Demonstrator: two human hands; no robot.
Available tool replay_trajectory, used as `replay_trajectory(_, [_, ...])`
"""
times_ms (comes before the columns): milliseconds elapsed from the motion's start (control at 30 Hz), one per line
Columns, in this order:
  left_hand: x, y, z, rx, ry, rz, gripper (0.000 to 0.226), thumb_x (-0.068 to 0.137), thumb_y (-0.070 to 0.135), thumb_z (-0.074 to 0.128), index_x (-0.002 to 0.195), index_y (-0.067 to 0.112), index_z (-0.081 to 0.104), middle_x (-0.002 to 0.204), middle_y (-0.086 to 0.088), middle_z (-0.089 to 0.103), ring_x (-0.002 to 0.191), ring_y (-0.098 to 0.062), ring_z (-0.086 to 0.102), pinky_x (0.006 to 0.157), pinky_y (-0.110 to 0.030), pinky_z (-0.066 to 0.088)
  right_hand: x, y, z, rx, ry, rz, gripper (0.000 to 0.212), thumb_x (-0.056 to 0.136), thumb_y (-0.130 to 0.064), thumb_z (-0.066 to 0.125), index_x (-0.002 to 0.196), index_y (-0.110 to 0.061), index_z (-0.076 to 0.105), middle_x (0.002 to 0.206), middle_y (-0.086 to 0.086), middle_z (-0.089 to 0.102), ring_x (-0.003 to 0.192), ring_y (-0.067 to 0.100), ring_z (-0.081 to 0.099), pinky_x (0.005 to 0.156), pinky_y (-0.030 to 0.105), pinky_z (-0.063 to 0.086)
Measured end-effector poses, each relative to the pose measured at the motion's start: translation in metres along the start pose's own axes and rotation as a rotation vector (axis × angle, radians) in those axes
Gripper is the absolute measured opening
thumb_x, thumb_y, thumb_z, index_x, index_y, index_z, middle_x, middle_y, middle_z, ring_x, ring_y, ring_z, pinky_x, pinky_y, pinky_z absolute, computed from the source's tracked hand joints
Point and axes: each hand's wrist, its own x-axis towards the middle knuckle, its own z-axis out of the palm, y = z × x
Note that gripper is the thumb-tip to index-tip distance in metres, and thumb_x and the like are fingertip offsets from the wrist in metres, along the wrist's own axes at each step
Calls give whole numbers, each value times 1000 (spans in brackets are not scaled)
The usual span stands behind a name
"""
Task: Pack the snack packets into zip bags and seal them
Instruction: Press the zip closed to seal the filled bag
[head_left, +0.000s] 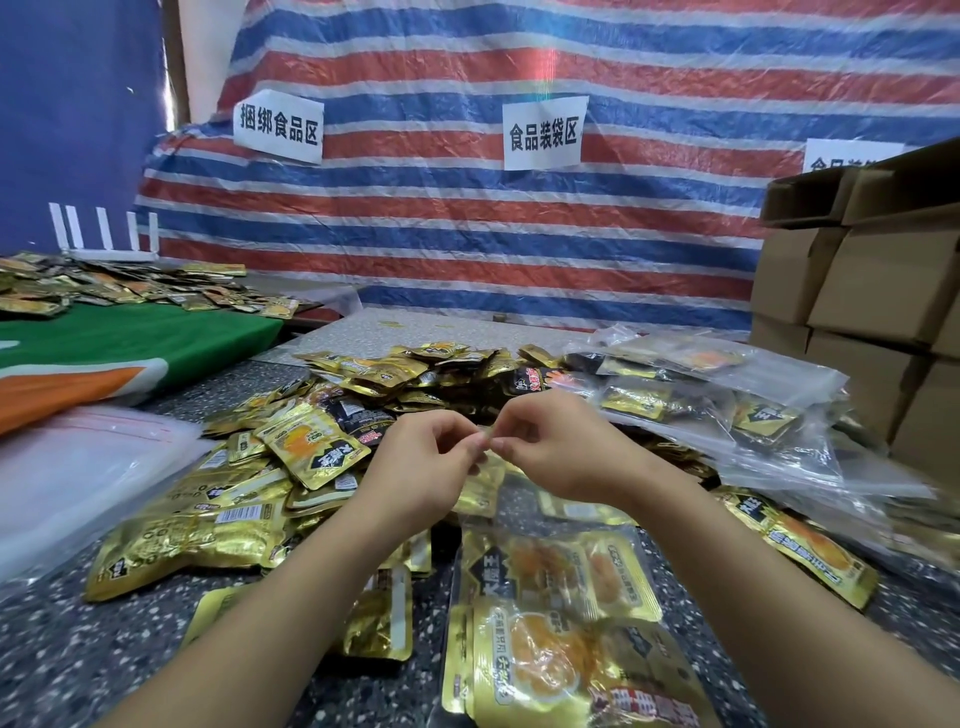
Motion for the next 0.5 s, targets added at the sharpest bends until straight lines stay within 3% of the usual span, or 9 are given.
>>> replay_trajectory(500, [0, -2, 5, 67, 60, 52, 16, 94, 23, 63, 79, 24, 70, 68, 10, 69, 67, -2, 63, 56, -12, 44, -2, -6, 3, -67, 32, 29, 14, 98, -30, 60, 85, -26, 62, 73, -11, 58, 65, 9, 54, 54, 25, 37])
